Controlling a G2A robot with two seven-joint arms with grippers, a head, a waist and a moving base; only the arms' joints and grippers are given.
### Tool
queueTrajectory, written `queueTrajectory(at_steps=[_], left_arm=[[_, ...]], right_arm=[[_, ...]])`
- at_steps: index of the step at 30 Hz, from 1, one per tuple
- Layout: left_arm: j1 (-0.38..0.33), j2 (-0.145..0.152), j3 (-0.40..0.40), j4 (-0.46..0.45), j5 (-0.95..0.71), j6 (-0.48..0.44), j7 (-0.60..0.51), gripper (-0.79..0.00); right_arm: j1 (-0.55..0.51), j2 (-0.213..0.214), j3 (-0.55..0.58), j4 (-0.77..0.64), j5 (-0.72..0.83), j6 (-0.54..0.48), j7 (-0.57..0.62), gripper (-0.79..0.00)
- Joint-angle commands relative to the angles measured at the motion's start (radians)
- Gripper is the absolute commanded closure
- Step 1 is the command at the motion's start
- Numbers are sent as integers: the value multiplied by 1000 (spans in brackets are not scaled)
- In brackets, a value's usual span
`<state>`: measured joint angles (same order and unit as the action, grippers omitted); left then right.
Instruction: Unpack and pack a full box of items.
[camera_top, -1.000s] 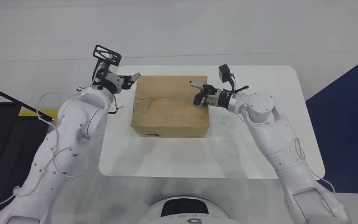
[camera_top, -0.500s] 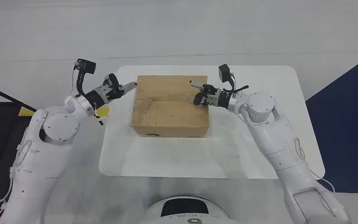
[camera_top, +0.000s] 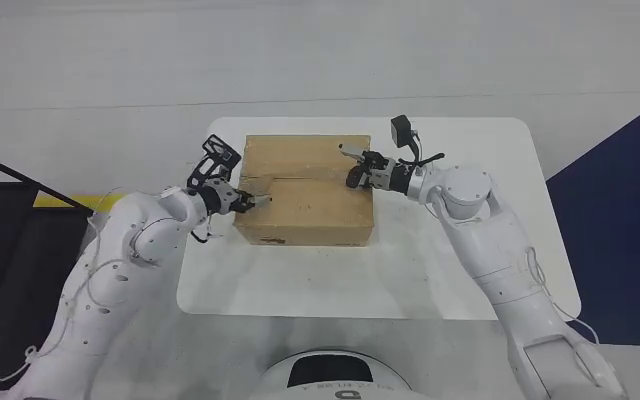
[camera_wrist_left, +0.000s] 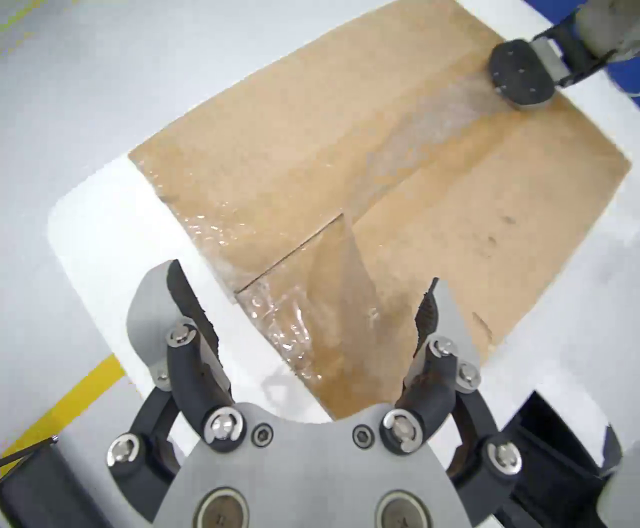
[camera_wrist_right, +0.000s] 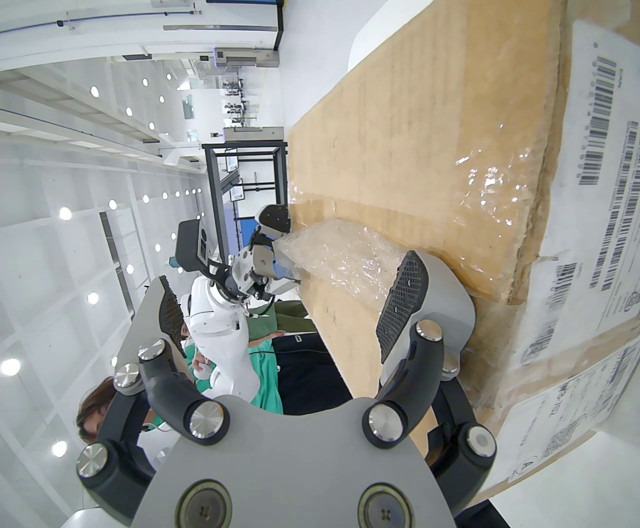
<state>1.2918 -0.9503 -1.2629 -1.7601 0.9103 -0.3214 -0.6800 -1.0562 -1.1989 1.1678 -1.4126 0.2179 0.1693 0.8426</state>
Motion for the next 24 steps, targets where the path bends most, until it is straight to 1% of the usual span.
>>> queueTrajectory(at_steps=[1, 5, 6, 8, 9, 11, 14, 17, 18, 20, 22, 23, 24], left_arm=[[5, 1, -10, -7, 43, 37, 12, -785], [12, 2, -50, -19, 94, 113, 54, -785], [13, 2, -61, -19, 122, 142, 76, -785], [13, 0, -80, -18, 211, 231, 149, -785], [16, -2, -83, -17, 222, 260, 177, -785], [20, -6, -102, -22, 225, 312, 250, -785], [39, -10, -136, -34, 180, 335, 333, -785], [59, -12, -183, -30, 58, 276, 367, -785], [65, -12, -198, -24, 10, 246, 371, -785], [71, -12, -229, 0, -140, 160, 354, -785], [67, -13, -254, 43, -333, 72, 294, -785], [57, -15, -262, 80, -474, 24, 240, -785], [41, -17, -264, 134, -659, -4, 157, -785]], right_arm=[[0, 0, 0, 0, 0, 0, 0, -785], [0, 0, 0, 0, 0, 0, 0, -785], [0, 0, 0, 0, 0, 0, 0, -785], [0, 0, 0, 0, 0, 0, 0, -785], [0, 0, 0, 0, 0, 0, 0, -785], [0, 0, 0, 0, 0, 0, 0, -785], [0, 0, 0, 0, 0, 0, 0, -785], [0, 0, 0, 0, 0, 0, 0, -785], [0, 0, 0, 0, 0, 0, 0, -785], [0, 0, 0, 0, 0, 0, 0, -785], [0, 0, 0, 0, 0, 0, 0, -785], [0, 0, 0, 0, 0, 0, 0, -785], [0, 0, 0, 0, 0, 0, 0, -785]])
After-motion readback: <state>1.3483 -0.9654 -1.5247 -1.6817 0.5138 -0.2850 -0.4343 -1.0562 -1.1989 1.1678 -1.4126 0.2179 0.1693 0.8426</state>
